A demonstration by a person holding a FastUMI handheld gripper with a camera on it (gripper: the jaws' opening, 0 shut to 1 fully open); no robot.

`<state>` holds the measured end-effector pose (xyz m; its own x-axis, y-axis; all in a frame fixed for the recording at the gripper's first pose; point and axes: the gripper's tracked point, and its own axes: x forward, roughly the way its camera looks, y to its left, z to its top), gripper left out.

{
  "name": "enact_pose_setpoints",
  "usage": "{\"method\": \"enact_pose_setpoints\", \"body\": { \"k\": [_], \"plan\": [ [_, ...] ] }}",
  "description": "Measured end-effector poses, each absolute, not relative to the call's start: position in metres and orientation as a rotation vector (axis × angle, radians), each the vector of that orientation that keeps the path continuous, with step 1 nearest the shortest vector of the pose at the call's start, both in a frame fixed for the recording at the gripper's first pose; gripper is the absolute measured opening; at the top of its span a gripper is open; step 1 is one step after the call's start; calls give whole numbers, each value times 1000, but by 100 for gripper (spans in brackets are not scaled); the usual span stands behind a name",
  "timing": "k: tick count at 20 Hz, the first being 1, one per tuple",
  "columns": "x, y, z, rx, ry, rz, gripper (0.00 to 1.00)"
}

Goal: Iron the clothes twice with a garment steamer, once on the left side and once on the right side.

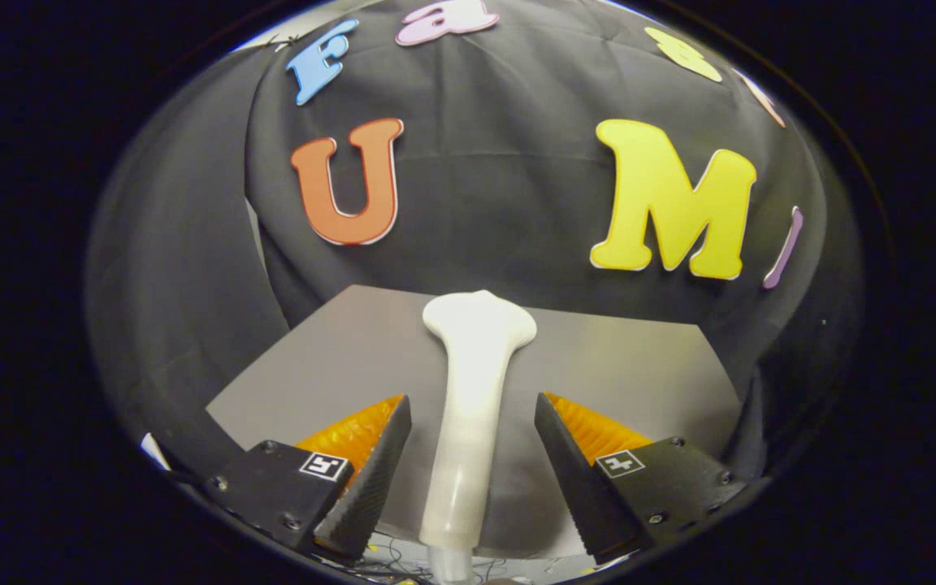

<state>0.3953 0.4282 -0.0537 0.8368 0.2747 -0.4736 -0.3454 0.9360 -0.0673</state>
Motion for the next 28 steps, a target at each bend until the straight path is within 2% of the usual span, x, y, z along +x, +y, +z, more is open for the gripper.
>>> {"method": "enact_pose_setpoints", "body": {
  "k": [2,4,5,6,8,9,13,20,28],
  "plan": [
    [405,439,-60,-157,505,334,91],
    [413,444,-69,-173,531,328,78],
    [409,440,-79,-168,583,328,69],
    [411,438,-71,-157,558,316,60],
    [414,437,-76,-149,586,314,48],
    [412,436,-74,-154,588,319,45],
    [409,435,-65,-79,572,331,38],
    [364,418,-7,-29,432,376,37],
    [277,370,35,133,345,461,36]
  ]
}}
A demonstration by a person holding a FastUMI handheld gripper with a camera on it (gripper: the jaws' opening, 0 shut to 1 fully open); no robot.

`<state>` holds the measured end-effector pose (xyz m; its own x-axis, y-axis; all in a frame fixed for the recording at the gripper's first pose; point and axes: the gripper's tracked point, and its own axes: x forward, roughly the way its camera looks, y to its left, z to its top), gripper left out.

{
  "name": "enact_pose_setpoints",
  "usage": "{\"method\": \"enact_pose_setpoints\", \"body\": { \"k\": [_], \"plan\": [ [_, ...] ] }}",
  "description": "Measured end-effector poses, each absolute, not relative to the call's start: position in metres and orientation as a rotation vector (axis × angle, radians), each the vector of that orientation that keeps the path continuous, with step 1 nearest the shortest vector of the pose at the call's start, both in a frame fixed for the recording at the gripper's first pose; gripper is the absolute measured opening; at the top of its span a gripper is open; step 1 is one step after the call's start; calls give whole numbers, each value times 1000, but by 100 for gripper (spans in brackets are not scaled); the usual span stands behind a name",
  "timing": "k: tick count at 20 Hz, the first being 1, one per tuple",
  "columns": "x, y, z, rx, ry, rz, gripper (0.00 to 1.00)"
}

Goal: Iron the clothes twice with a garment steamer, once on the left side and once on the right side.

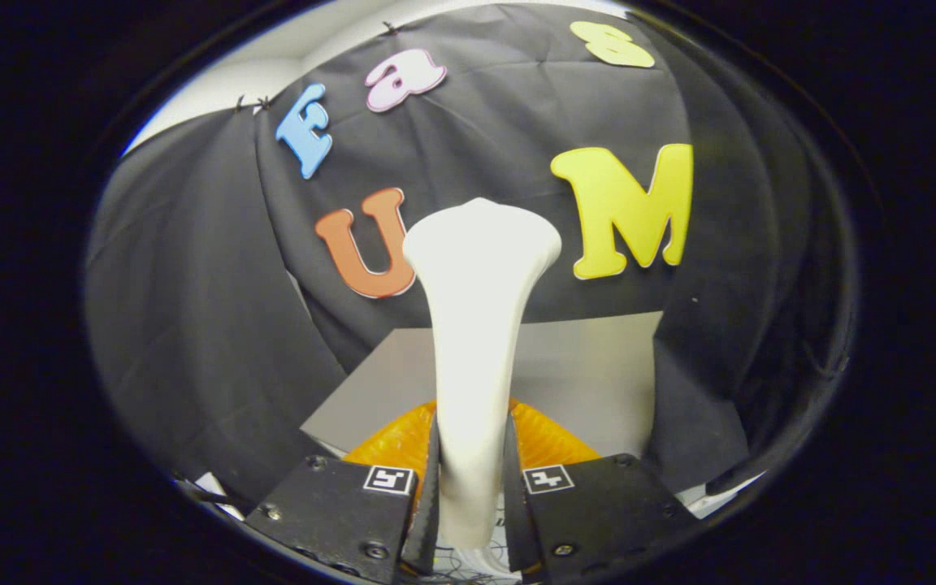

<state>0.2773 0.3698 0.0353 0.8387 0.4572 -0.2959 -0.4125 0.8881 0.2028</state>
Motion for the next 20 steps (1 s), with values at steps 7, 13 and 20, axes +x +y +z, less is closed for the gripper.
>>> {"method": "enact_pose_setpoints", "body": {
  "k": [7,13,20],
  "plan": [
    [202,306,77,205,235,496,36],
    [150,225,123,241,126,442,36],
    [132,104,151,238,21,252,36]
  ]
}}
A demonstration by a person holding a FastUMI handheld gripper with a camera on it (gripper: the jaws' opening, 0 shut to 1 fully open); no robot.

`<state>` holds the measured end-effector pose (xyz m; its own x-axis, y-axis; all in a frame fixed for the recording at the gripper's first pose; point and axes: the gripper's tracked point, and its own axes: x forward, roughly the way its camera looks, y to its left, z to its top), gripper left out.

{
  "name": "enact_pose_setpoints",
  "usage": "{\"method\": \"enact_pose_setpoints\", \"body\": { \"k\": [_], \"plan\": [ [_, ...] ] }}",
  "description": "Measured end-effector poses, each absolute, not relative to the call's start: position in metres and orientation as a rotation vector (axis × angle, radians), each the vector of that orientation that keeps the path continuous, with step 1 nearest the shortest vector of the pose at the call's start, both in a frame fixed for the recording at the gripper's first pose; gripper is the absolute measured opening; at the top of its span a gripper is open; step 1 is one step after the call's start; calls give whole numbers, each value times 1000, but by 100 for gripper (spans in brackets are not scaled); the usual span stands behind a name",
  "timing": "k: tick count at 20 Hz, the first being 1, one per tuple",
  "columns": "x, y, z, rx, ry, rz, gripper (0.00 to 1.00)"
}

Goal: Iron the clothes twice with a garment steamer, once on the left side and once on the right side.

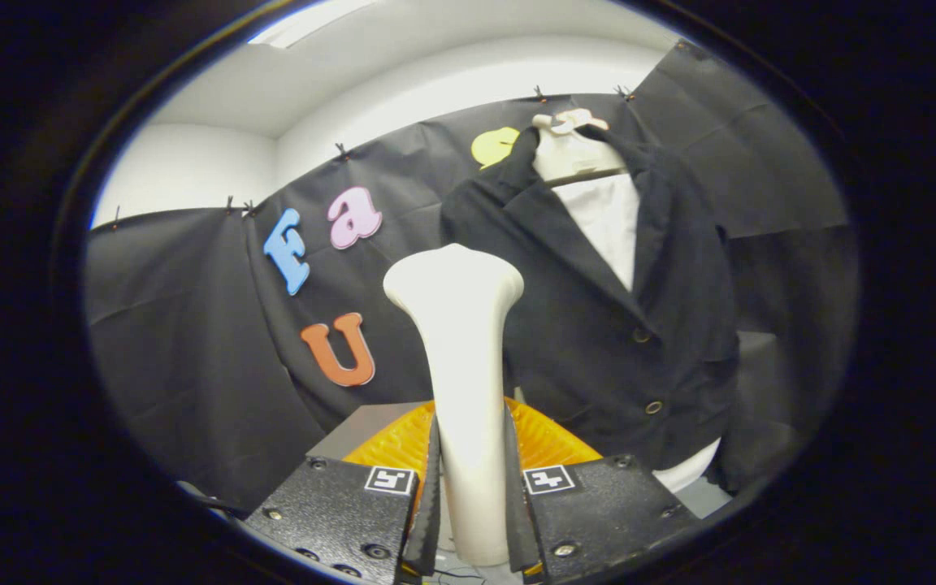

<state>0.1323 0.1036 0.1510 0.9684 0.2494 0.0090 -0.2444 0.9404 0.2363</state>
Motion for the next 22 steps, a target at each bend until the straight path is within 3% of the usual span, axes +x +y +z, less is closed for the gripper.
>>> {"method": "enact_pose_setpoints", "body": {
  "k": [8,22],
  "plan": [
    [162,32,168,222,-10,122,36],
    [213,45,138,133,56,77,36]
  ]
}}
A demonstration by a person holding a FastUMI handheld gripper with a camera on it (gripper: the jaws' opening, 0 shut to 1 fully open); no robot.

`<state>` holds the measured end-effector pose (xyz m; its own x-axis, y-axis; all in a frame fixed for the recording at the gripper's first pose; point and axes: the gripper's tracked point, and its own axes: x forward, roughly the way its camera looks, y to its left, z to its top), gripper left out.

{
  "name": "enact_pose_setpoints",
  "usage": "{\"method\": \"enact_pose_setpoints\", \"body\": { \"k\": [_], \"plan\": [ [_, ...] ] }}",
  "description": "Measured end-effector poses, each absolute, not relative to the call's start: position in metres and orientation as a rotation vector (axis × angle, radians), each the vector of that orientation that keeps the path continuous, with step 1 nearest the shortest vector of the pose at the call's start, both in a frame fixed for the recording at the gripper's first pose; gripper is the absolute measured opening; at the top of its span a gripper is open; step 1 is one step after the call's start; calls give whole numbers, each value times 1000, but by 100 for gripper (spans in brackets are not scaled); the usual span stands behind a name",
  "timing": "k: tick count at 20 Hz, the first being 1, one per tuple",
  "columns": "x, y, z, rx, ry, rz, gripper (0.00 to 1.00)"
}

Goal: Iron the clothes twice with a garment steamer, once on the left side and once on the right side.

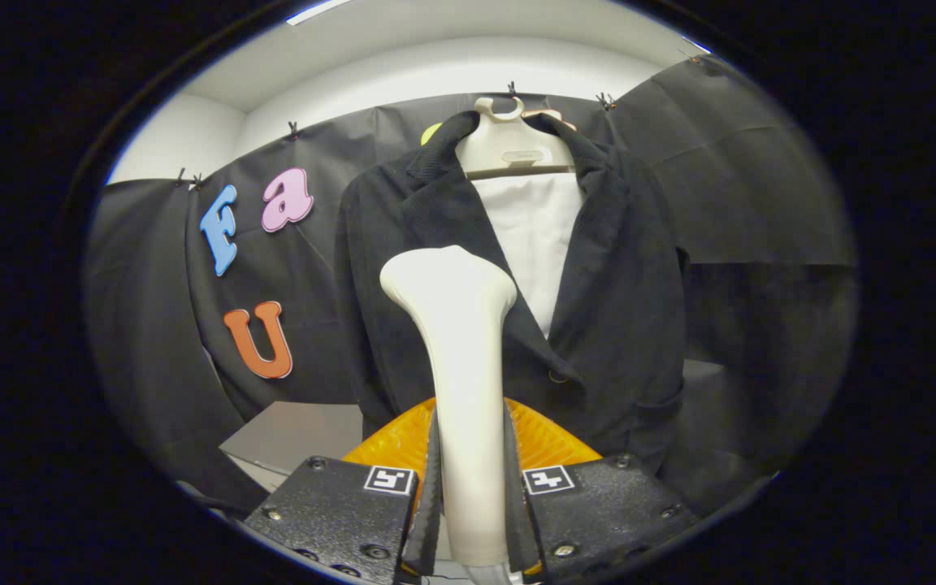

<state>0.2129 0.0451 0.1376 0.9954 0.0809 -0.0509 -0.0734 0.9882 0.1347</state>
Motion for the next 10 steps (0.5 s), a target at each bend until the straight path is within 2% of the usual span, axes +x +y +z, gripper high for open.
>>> {"method": "enact_pose_setpoints", "body": {
  "k": [10],
  "plan": [
    [212,34,83,100,123,39,36]
  ]
}}
